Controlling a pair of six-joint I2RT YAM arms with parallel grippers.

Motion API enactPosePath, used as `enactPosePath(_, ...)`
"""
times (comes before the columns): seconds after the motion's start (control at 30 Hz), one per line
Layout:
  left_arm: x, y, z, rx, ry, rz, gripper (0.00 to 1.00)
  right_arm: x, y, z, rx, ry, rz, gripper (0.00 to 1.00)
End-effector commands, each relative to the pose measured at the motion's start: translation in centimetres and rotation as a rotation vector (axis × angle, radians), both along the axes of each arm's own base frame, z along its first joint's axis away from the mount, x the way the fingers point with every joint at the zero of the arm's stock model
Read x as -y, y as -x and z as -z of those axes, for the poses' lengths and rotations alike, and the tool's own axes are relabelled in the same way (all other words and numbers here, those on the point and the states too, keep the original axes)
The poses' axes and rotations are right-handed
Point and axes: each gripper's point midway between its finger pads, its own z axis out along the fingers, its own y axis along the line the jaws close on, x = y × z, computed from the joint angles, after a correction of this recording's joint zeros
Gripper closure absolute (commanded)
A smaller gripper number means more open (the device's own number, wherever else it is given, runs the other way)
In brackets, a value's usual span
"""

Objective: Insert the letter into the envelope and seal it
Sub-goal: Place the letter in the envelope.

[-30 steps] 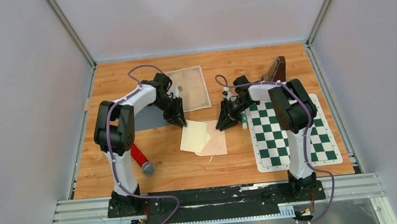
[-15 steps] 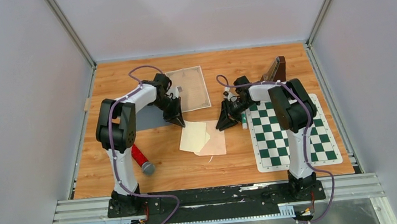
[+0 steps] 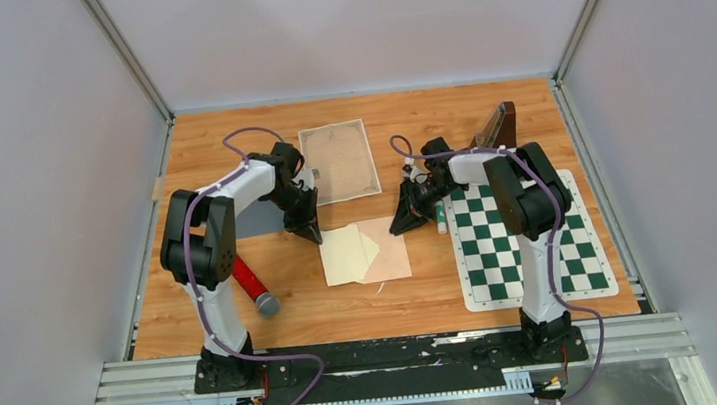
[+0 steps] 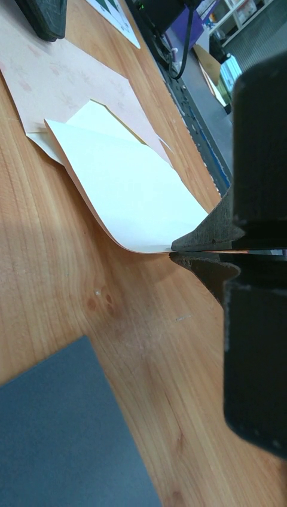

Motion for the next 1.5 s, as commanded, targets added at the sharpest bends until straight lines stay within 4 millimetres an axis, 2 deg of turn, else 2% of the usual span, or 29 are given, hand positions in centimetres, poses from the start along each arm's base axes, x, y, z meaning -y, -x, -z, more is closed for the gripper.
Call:
enactPosePath(0.0, -0.5, -0.4, -1.6, 0.045, -0.014, -0.012, 1.00, 0.8, 0.6, 2.2, -0.086, 0.081, 0.055, 0.86)
enactPosePath(0.57, -0.3, 2.0, -1.2, -0.040, 0.015, -0.034, 1.00, 0.9, 0.7, 2.4, -0.094, 0.093, 0.068, 0.88)
enactPosePath(0.67, -0.1, 1.7, -1.2, -0.035, 0.024, -0.032, 1.00, 0.4, 0.3, 1.3, -0.077, 0.047, 0.060, 0.87)
enactPosePath(0.77, 0.5, 0.6, -1.3, -0.006, 0.049, -0.019, 1.00, -0.5, -0.4, -0.5, -0.013, 0.008, 0.033, 0.85)
enactPosePath(0.83, 0.9, -0.2, -1.5, 0.015, 0.070, -0.013, 1.00, -1.1, -0.5, -1.1, 0.015, -0.005, 0.012, 0.82)
enactPosePath(0.9, 1.2, -1.1, -1.8, 0.043, 0.080, -0.013, 0.92, -1.2, -0.1, -0.9, 0.006, -0.006, 0.006, 0.79)
enactPosePath(0.93, 1.3, -1.6, -1.9, 0.058, 0.078, -0.015, 0.79, -1.1, 0.1, -0.6, -0.006, 0.000, 0.008, 0.79)
enactPosePath(1.07, 0.9, -2.8, -2.2, 0.096, 0.052, -0.025, 0.65, -0.9, 0.7, 0.1, -0.029, 0.012, 0.008, 0.78)
enactPosePath(1.23, 0.9, -3.2, -1.8, 0.094, 0.065, -0.030, 0.61, -0.9, 0.6, 0.1, -0.028, 0.008, 0.008, 0.78)
enactPosePath(1.47, 1.9, -1.8, -1.8, 0.041, 0.153, -0.011, 0.68, -0.9, 0.6, 0.5, -0.038, 0.012, 0.008, 0.78)
